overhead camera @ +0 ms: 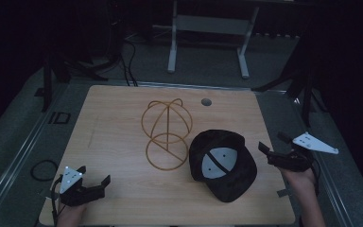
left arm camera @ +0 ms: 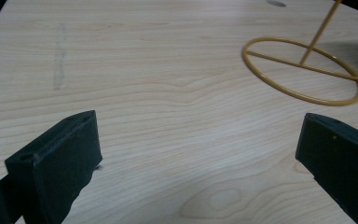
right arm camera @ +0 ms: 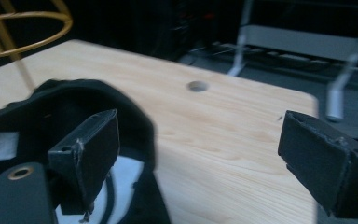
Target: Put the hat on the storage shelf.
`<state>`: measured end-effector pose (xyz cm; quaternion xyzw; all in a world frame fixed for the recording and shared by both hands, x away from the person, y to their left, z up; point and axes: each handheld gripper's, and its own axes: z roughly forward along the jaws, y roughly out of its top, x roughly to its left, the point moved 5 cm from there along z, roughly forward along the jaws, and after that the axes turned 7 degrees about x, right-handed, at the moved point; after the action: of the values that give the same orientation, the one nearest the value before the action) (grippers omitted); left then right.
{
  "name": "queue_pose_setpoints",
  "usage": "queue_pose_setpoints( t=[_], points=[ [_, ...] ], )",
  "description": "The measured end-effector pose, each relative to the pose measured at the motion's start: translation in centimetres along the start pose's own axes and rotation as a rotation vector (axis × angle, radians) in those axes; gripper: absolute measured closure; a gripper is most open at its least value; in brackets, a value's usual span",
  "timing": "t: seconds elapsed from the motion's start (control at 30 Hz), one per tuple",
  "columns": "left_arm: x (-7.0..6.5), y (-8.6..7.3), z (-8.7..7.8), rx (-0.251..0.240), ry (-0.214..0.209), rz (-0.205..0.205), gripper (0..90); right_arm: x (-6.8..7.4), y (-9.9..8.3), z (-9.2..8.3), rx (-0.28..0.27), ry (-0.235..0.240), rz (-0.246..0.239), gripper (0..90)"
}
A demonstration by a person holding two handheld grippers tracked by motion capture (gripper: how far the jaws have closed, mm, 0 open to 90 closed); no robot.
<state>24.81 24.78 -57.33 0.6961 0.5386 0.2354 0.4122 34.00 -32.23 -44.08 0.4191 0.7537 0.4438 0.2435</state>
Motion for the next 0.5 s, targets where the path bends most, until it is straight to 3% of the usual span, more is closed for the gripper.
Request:
queue_pose_setpoints(
  t=[0.07, 0.33, 0.5],
  points=[
    [-0.2, 0.0, 0.0, -0.002, -0.008, 0.006, 0.5, 0.6, 0.3, 0.8, 0.025, 0.033, -0.039, 14.6],
    [-0.9, 0.2, -0.2, -0.011, -0.038, 0.044, 0.5, 1.9, 0.6, 4.4, 0.097, 0.083, -0.132, 28.3],
    [-1.2, 0.2, -0.1, -0.008, -0.048, 0.049, 0.5, 2.1, 0.7, 6.2, 0.133, 0.087, -0.152, 33.6]
  ],
)
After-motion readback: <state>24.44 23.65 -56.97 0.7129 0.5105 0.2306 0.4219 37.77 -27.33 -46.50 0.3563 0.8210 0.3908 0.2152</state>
